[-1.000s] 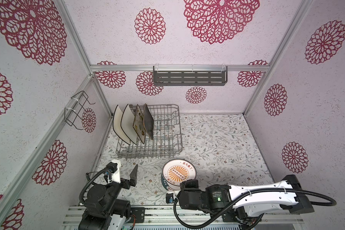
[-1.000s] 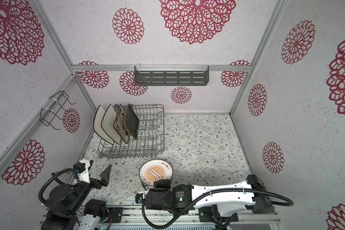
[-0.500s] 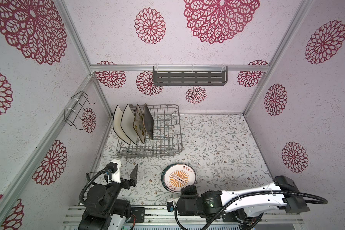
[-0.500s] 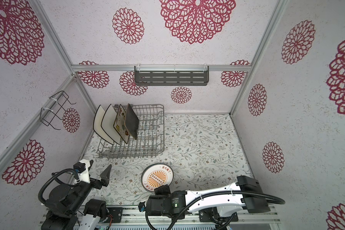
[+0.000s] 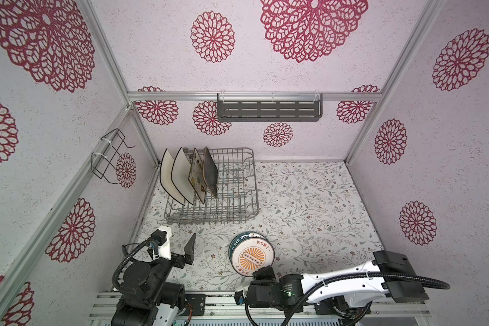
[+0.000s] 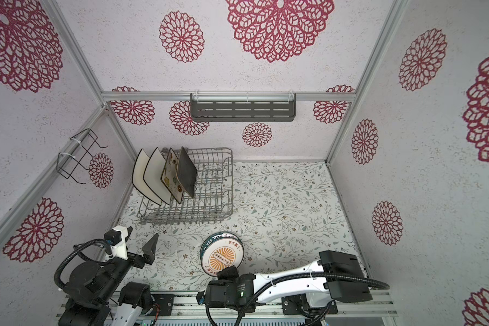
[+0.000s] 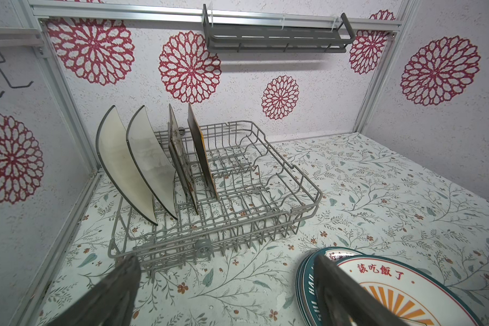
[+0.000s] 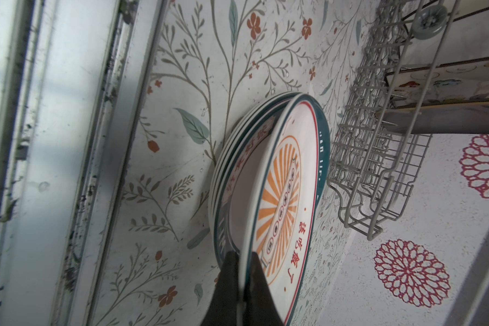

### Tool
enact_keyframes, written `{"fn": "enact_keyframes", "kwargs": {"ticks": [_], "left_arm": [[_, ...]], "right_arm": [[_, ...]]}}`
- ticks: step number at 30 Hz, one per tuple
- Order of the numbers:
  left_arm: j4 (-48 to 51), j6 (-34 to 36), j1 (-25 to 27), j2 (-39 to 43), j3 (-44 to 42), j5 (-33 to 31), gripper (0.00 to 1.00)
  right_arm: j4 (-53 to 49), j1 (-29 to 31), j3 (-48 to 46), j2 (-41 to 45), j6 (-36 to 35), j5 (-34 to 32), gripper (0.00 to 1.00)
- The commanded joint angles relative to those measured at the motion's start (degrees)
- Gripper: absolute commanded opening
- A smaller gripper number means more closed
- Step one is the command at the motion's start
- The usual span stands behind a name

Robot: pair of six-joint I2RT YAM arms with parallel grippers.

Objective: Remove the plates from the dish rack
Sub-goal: 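Lower the orange-sunburst plate onto the stack and open the right gripper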

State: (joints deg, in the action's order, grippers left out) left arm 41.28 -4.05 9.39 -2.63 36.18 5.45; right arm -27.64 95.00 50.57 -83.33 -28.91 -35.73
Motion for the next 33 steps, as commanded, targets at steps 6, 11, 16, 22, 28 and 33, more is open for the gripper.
{"fn": "enact_keyframes", "kwargs": {"ticks": [6, 11, 16, 22, 28, 33], "left_arm": [[-0.5, 1.1, 0.0, 0.4, -0.3, 0.4, 0.97], [-0.5, 1.2, 0.0, 0.4, -0.3, 0.4, 0.97], [-0.5, 1.1, 0.1, 0.5, -0.3, 0.5, 0.97], [-0.5, 1.2, 0.1, 0.5, -0.3, 0.5, 0.97], [-0.6, 1.2, 0.0, 0.5, -0.3, 0.5, 0.97], [-0.6, 1.2, 0.0, 0.5, -0.3, 0.5, 0.97]], "right_arm": [[3.0, -0.8, 0.5, -3.0, -0.1, -1.7, 0.01], [3.0, -1.0, 1.1, -3.9, -0.3, -1.7, 0.11], [2.9, -1.2, 0.7, -3.6, 0.0, -1.8, 0.17], [3.1, -1.3, 0.8, -3.7, 0.0, -2.2, 0.25], [3.2, -1.7, 0.9, -4.0, -0.1, -2.4, 0.31], [3.1, -2.2, 1.2, -4.2, -0.2, -2.0, 0.35]]}}
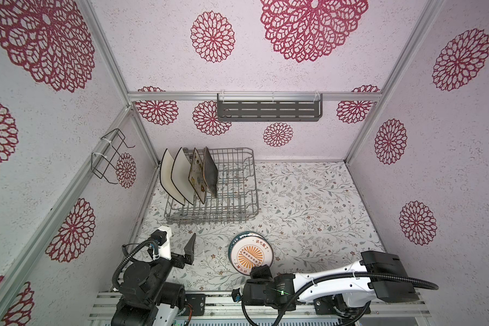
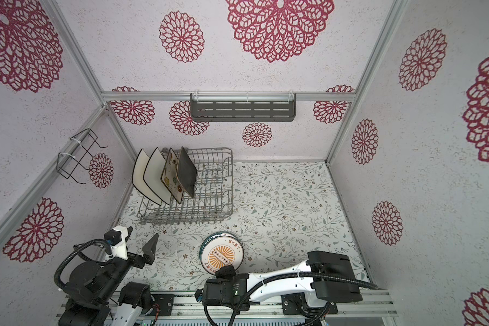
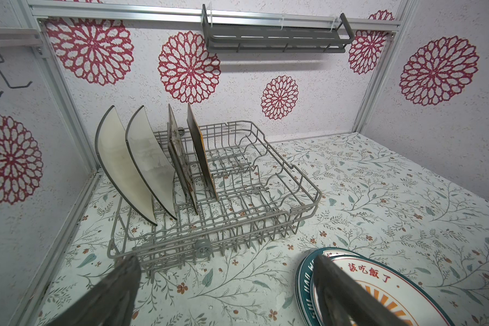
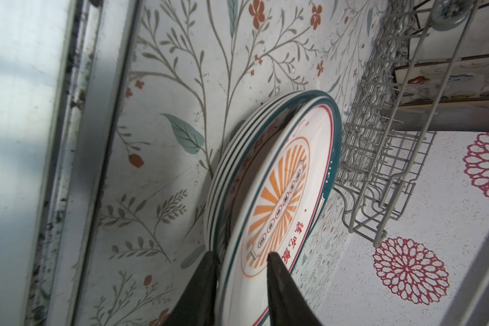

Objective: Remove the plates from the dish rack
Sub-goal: 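Lower the orange-sunburst plate onto the stack and open the right gripper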

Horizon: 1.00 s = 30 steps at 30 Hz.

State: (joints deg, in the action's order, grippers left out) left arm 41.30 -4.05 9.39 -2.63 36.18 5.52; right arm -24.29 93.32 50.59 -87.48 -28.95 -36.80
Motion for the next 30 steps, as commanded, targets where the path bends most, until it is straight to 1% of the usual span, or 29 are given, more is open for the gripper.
{"fn": "enact_keyframes", "kwargs": {"ticks": [1, 4, 6, 21, 30], "left_arm": [[-0.5, 1.2, 0.0, 0.5, -0.3, 0.5, 0.97], [-0.6, 1.2, 0.1, 0.6, -0.3, 0.5, 0.97], [-0.6, 1.2, 0.0, 0.7, -0.3, 0.5, 0.97], [-0.6, 1.2, 0.0, 0.8, -0.3, 0.7, 0.97], [-0.5, 1.3, 0.0, 1.0, -0.3, 0.9, 0.97]], "right_arm": [[-0.2, -0.7, 1.3, -0.1, -0.1, -0.6, 0.36], [0.0, -1.1, 1.6, -0.2, -0.3, -0.2, 0.42], [0.0, -1.5, 1.8, -0.2, -0.3, 0.0, 0.43], [0.1, -2.9, 2.7, -1.2, -1.3, 0.9, 0.44], [-1.6, -3.6, 3.5, -1.1, -1.4, 1.2, 0.46]]}}
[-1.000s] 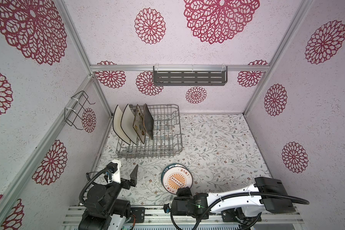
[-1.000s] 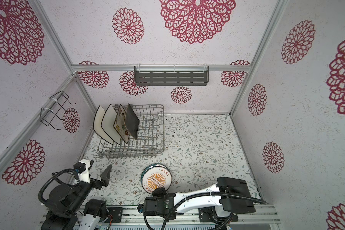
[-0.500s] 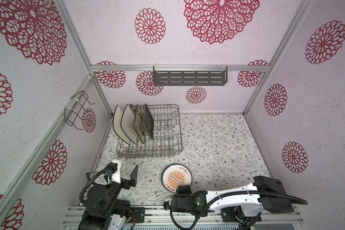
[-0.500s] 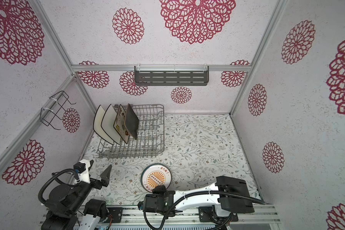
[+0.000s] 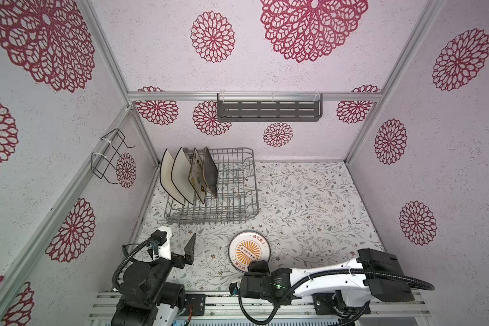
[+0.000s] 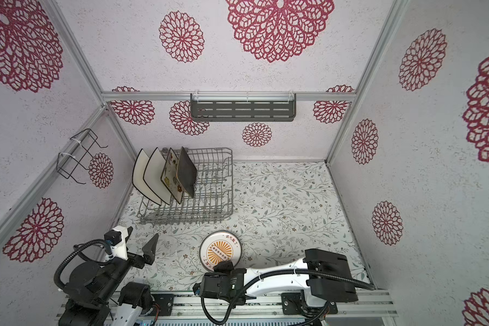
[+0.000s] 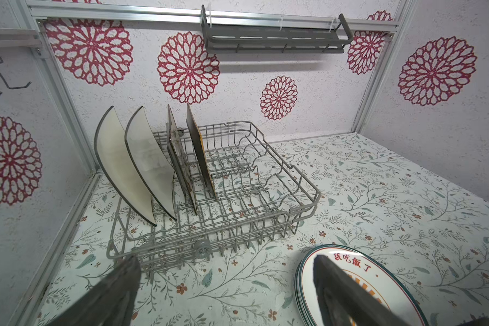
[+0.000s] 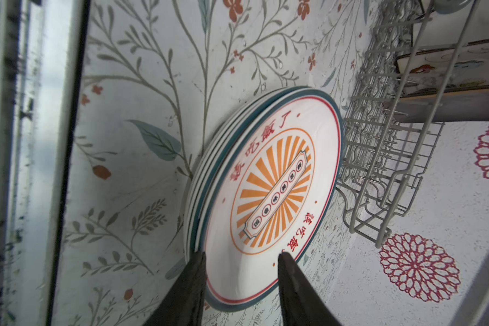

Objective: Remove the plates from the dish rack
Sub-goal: 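Lower the orange-sunburst plate onto the stack and open the right gripper, then move the right gripper back to the rack toward the black square plate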

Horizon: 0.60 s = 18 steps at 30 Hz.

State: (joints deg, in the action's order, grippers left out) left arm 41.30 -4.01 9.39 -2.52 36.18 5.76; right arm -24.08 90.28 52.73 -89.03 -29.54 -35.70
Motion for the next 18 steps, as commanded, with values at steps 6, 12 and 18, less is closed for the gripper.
{"fn": "enact_keyframes", "kwargs": {"ticks": [6, 12, 18], "left_arm": [[-0.5, 1.2, 0.0, 0.8, -0.3, 0.6, 0.97], [-0.7, 1.3, 0.0, 0.5, -0.4, 0.1, 0.97], [-0.7, 1.2, -0.1, 0.6, -0.4, 0.0, 0.97]], "right_arm": [[-3.4, -1.0, 2.0, 2.1, 0.3, 0.7, 0.59], [-4.3, -1.4, 6.2, 6.3, 2.7, 1.9, 0.72], [-2.9, -3.8, 10.6, 9.5, 5.2, 1.6, 0.90]]}}
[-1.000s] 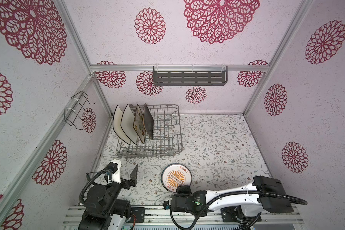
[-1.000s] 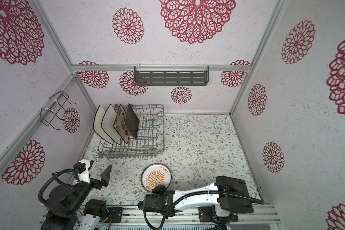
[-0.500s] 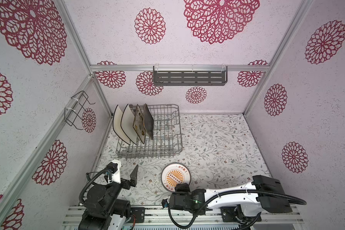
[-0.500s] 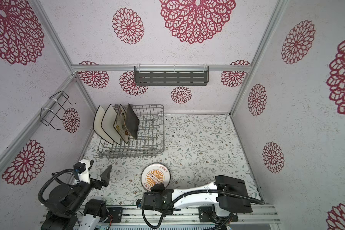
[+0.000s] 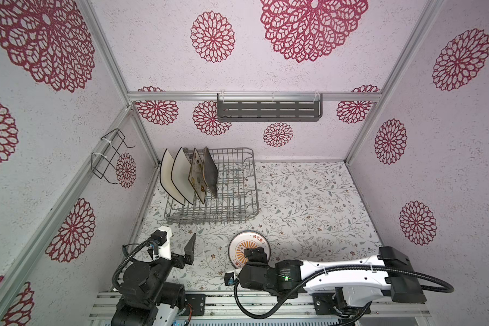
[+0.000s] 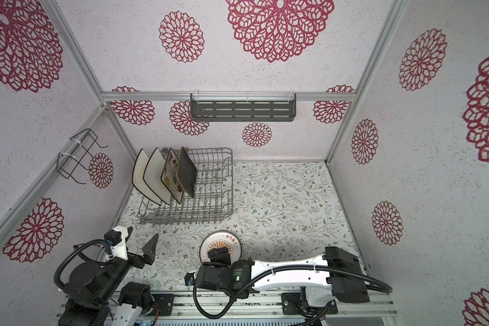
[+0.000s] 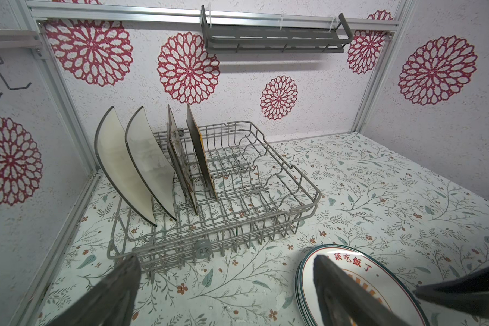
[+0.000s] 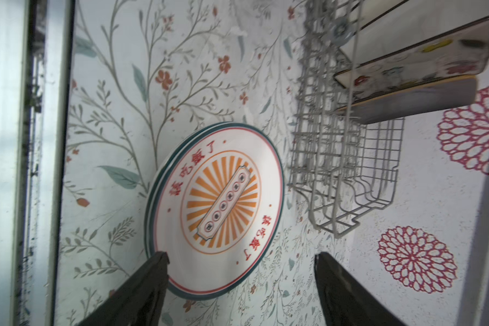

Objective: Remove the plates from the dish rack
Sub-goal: 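Move the right gripper back to the rack toward the black square plate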

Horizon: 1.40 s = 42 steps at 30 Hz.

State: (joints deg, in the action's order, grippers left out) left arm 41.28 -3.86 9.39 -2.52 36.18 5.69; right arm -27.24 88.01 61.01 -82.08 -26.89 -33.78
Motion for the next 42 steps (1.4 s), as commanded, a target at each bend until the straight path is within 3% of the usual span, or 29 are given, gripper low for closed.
{"fn": "enact_keyframes", "kwargs": {"ticks": [1, 3, 18, 24, 37, 42], "left_arm": [[-0.7, 1.0, -0.1, 0.6, -0.4, 0.1, 0.97], [-0.7, 1.0, 0.0, 0.6, -0.4, 0.0, 0.97], [-0.8, 1.0, -0.2, 0.4, -0.4, -0.2, 0.97], [-0.8, 0.9, -0.2, 0.4, -0.4, -0.2, 0.97], [-0.9, 0.8, -0.2, 0.1, -0.3, -0.8, 0.97], [-0.8, 1.2, -0.2, 0.0, -0.2, -0.3, 0.97]], "right_arm": [[0.6, -2.0, 2.9, 2.8, 3.0, -0.4, 0.94], [1.7, -3.3, 4.1, 3.4, 3.8, -0.7, 0.99], [13.1, -15.5, 12.2, 6.2, 9.5, 4.6, 0.99], [14.3, -21.6, 18.5, 2.9, 13.7, 13.2, 0.87], [36.4, -29.4, 21.2, -7.2, 22.3, 19.4, 0.88], [47.6, -30.6, 19.5, -13.3, 18.9, 20.1, 0.88]]}}
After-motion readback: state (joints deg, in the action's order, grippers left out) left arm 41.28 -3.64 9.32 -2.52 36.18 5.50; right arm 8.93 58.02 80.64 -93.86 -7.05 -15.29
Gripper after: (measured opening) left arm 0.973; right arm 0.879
